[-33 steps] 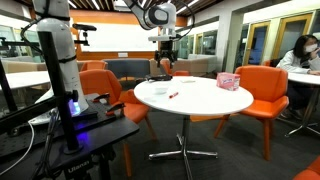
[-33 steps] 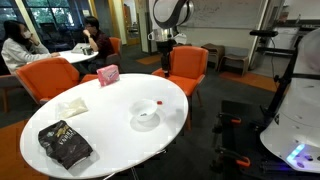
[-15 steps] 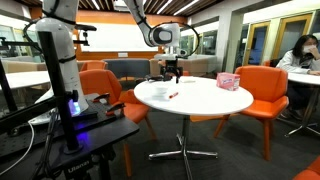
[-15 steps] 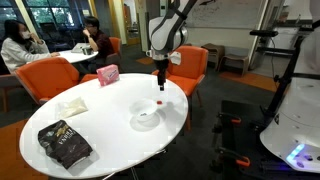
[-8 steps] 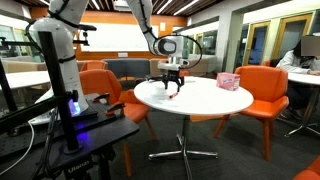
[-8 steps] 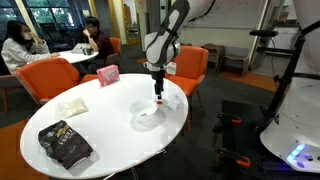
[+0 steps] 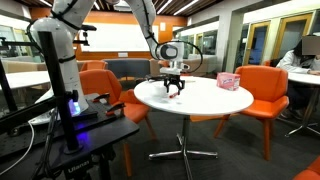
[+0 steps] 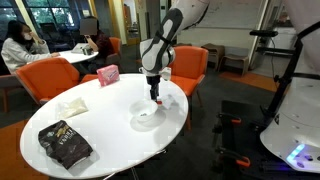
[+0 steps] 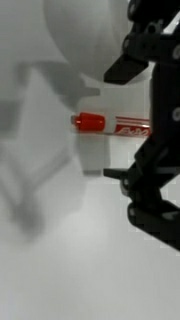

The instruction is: Put the red marker inside the white mug

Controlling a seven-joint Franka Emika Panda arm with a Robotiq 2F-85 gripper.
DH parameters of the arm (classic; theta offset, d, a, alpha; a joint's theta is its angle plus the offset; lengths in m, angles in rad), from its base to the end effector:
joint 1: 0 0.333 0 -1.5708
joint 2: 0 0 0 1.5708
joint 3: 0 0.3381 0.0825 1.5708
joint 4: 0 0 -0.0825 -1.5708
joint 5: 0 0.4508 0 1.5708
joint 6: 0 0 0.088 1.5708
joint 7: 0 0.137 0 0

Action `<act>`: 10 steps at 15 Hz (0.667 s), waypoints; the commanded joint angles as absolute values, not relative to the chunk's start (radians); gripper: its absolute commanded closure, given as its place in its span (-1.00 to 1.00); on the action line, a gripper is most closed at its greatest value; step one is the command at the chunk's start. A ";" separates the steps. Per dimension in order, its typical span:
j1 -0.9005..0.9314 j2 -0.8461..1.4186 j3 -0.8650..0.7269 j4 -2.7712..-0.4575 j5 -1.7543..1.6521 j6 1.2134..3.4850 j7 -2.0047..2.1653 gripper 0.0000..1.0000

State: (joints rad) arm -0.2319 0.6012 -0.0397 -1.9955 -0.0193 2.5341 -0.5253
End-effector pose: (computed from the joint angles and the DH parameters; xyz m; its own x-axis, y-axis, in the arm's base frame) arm 0.6189 -0.1737 0.0805 0.9597 0.2721 -0.0704 0.2725 -0.9621 -0.0033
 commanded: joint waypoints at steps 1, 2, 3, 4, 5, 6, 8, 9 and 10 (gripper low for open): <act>-0.235 0.631 -0.035 -1.976 -0.051 2.559 -0.488 -0.20; -0.233 0.635 -0.037 -1.974 -0.053 2.563 -0.481 -0.04; -0.234 0.639 -0.037 -1.973 -0.052 2.567 -0.478 0.14; -0.232 0.642 -0.039 -1.972 -0.053 2.572 -0.470 0.28; -0.229 0.644 -0.040 -1.973 -0.053 2.573 -0.461 0.44; -0.226 0.644 -0.041 -1.972 -0.055 2.573 -0.452 0.58; -0.228 0.640 -0.037 -1.970 -0.057 2.570 -0.455 0.88; -0.230 0.638 -0.034 -1.971 -0.055 2.565 -0.457 0.99; -0.230 0.634 -0.031 -1.973 -0.056 2.565 -0.460 0.94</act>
